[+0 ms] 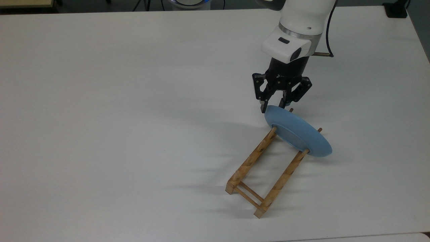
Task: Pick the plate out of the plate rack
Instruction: 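Move the open gripper down to the rim of the blue plate, then close the gripper on the blue plate's rim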
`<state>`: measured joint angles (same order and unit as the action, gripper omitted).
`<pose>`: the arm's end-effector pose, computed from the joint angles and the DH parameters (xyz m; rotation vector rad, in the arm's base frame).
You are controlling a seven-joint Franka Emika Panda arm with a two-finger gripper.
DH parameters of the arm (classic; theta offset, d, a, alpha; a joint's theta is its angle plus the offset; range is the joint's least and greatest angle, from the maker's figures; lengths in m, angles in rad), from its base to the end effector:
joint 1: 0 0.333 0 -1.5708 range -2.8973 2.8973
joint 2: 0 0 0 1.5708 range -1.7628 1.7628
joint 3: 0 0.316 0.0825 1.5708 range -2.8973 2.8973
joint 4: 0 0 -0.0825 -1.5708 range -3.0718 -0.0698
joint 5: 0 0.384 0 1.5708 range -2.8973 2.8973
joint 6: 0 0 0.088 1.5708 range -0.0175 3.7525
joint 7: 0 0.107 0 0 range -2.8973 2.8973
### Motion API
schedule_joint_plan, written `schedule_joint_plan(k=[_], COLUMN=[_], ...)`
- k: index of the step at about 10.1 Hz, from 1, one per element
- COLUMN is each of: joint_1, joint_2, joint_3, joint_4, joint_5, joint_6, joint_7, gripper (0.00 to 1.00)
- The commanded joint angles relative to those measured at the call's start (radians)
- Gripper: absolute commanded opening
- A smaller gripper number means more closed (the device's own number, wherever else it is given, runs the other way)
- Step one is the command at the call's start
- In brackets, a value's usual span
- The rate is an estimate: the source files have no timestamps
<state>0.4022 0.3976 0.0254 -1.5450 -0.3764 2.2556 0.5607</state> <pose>0.6454 0.2802 0.4568 2.9424 0.0838 0.6323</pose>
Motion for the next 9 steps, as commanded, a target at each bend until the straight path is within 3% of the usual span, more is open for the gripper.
schedule_joint_plan(k=[1, 2, 3, 6, 9], joint_1=[0.013, 0.012, 0.009, 0.001, -0.038], joint_2=[0.003, 0.001, -0.005, -0.048, -0.152], joint_3=[-0.012, -0.012, -0.012, -0.015, -0.016], joint_4=[0.016, 0.016, 0.016, 0.017, 0.014], joint_5=[-0.053, -0.071, -0.091, -0.139, -0.101], joint_6=[0.013, 0.015, 0.013, 0.004, -0.094], joint_7=[0.019, 0.019, 0.018, 0.018, -0.034], gripper=[0.17, 0.06, 0.02, 0.00, 0.00])
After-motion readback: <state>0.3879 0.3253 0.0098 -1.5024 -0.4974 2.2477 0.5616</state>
